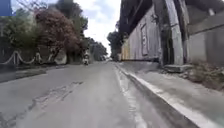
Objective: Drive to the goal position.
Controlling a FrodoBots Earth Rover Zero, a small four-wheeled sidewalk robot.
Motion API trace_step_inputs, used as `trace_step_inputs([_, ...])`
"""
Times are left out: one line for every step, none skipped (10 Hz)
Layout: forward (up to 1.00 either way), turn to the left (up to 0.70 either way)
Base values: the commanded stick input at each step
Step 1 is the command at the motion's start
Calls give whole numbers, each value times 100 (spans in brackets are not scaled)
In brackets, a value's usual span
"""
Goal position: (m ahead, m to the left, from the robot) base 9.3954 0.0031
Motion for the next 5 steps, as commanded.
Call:
trace_step_inputs([100, 0])
trace_step_inputs([100, 0])
trace_step_inputs([100, 0])
trace_step_inputs([100, 0])
trace_step_inputs([100, 0])
